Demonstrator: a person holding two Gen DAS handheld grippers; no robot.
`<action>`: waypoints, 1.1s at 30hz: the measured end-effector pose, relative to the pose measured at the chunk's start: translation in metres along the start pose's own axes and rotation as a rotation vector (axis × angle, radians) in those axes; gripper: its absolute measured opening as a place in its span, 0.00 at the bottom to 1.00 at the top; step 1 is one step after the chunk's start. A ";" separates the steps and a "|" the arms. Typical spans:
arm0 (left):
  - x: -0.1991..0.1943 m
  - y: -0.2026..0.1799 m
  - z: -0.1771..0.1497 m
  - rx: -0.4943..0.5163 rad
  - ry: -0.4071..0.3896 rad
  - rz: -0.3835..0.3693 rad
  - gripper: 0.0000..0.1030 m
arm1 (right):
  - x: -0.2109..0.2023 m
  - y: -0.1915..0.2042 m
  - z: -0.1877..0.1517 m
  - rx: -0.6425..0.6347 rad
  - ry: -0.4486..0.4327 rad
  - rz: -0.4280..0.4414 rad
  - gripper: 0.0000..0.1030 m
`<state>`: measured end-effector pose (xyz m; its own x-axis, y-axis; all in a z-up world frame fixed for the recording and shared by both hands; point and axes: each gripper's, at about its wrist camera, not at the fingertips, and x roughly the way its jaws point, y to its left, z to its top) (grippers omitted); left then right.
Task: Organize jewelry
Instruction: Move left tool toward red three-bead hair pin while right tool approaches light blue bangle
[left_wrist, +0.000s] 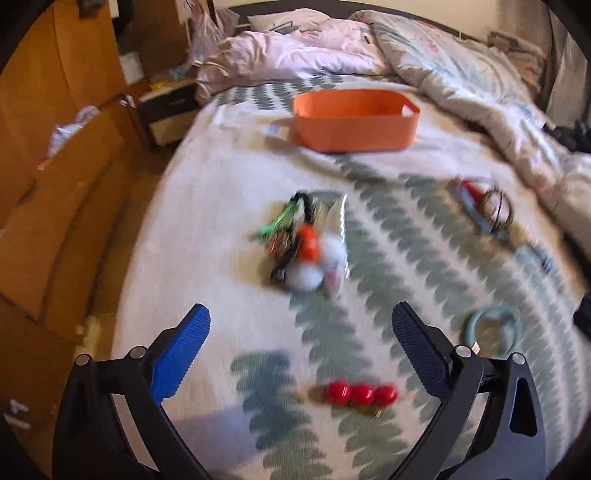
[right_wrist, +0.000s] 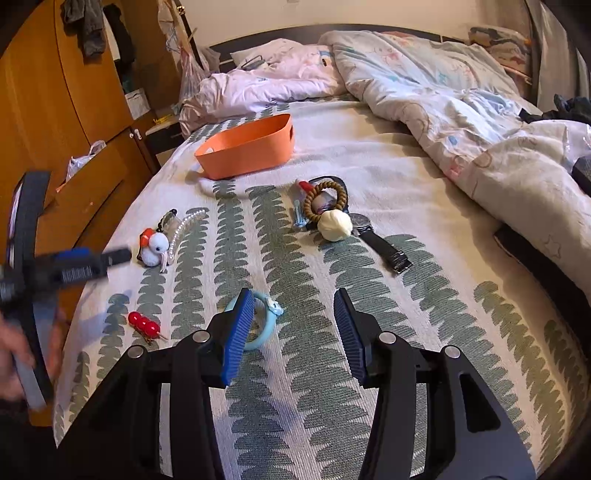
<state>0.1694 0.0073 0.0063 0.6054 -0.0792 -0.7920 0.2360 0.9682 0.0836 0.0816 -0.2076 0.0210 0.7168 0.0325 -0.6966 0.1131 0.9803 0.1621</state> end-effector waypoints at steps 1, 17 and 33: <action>-0.002 -0.003 -0.007 0.004 -0.009 0.010 0.95 | 0.003 0.002 -0.001 -0.008 0.005 -0.002 0.47; 0.020 -0.028 -0.044 -0.015 0.012 0.074 0.95 | 0.058 0.040 -0.011 -0.137 0.078 -0.075 0.47; 0.039 -0.037 -0.053 -0.018 0.043 0.095 0.95 | 0.088 0.049 -0.020 -0.176 0.127 -0.159 0.47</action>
<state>0.1441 -0.0192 -0.0598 0.5909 0.0235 -0.8064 0.1646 0.9751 0.1490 0.1360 -0.1529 -0.0465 0.6063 -0.1112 -0.7874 0.0877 0.9935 -0.0727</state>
